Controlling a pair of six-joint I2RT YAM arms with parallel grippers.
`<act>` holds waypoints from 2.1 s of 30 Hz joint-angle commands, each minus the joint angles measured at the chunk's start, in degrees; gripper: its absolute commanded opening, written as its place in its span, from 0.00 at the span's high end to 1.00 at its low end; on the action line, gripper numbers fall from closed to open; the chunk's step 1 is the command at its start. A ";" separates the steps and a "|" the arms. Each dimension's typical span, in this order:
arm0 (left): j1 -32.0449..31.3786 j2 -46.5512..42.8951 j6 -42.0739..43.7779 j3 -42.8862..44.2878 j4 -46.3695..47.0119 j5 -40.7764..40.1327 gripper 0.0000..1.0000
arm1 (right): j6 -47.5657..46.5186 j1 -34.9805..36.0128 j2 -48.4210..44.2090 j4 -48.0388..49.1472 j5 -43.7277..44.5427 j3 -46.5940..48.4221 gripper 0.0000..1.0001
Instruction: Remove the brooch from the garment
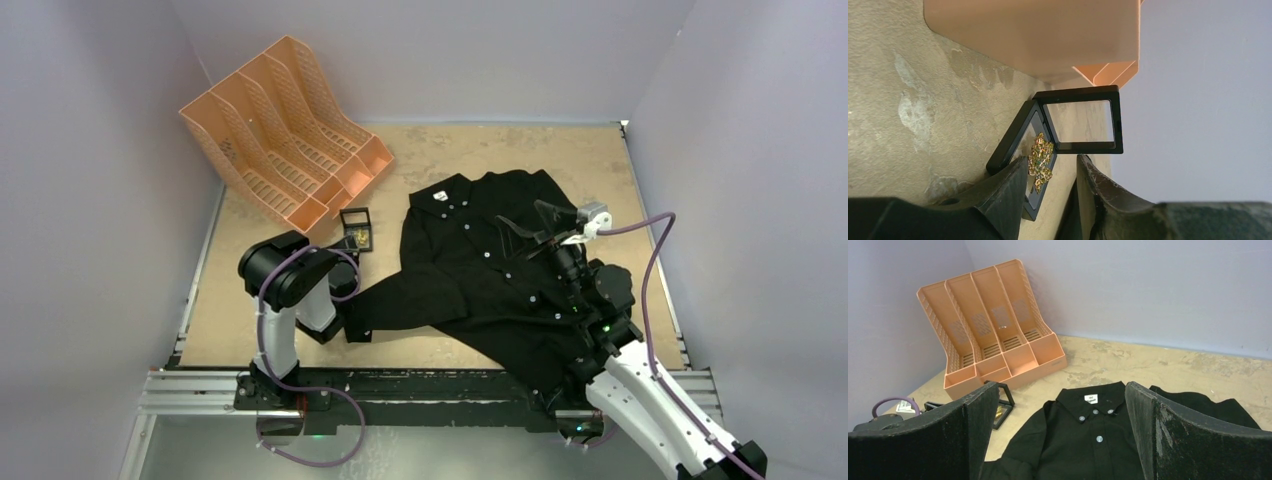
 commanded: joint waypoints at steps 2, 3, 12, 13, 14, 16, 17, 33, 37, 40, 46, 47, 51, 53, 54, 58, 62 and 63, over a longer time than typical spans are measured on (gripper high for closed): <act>0.29 -2.61 -0.13 -2.02 16.67 -0.20 0.58 | -1.04 0.68 -1.34 1.03 -0.30 0.79 0.02; 0.28 -3.28 0.03 -2.45 16.63 -0.44 0.58 | -1.01 0.72 -1.46 1.02 -0.32 0.79 0.02; 0.20 -11.11 0.53 -5.68 9.58 -1.29 0.50 | -1.16 0.94 -2.77 0.54 -0.05 0.79 0.02; 0.19 -12.34 0.77 -5.86 8.55 -1.35 0.50 | -1.09 0.90 -2.88 0.52 0.04 0.75 0.02; 0.22 -13.57 1.13 -6.07 7.24 -1.37 0.50 | -1.10 0.90 -2.96 0.55 0.06 0.71 0.02; 0.20 -16.21 1.97 -6.62 5.23 -1.32 0.48 | -1.11 0.93 -3.11 0.47 0.06 0.70 0.02; 0.24 -17.75 2.29 -7.01 4.04 -1.23 0.47 | -1.14 0.92 -3.12 0.46 0.13 0.75 0.02; 0.37 -87.10 27.99 -1.45 -69.49 2.22 0.24 | -1.02 0.90 -3.63 -9.98 10.42 5.32 0.02; 0.39 -99.91 39.09 7.78 -86.82 3.92 0.19 | -0.61 0.90 -5.66 -16.71 12.40 9.19 0.02; 0.38 -104.43 46.01 15.70 -96.47 5.68 0.16 | -0.86 0.90 -7.46 -22.69 14.68 12.84 0.02; 0.37 -106.00 62.91 30.55 -107.74 12.89 0.09 | -1.87 0.90 -10.47 -35.59 19.48 20.66 0.02; 0.37 -106.04 65.37 32.80 -109.40 13.81 0.09 | -2.22 0.90 -10.86 -37.73 20.54 21.79 0.02; 0.37 -107.57 72.73 38.54 -114.71 13.88 0.09 | -4.55 0.91 -13.28 -43.46 25.18 24.10 0.02; 0.41 -110.41 74.97 38.62 -115.11 13.29 0.09 | -6.32 0.90 -14.98 -44.04 27.11 23.23 0.02; 0.37 -112.17 75.86 38.14 -114.93 13.18 0.09 | -7.13 0.90 -15.97 -43.97 27.84 22.57 0.02; 0.41 -112.36 77.64 37.93 -117.68 11.07 0.07 | -9.15 0.90 -20.74 -42.59 30.27 19.19 0.02; 0.37 -113.66 77.88 34.03 -115.13 13.55 0.07 | -9.09 0.90 -25.11 -39.74 32.13 15.80 0.02; 0.37 -113.51 78.12 33.17 -114.29 13.68 0.07 | -8.95 0.90 -26.07 -39.33 32.47 15.15 0.02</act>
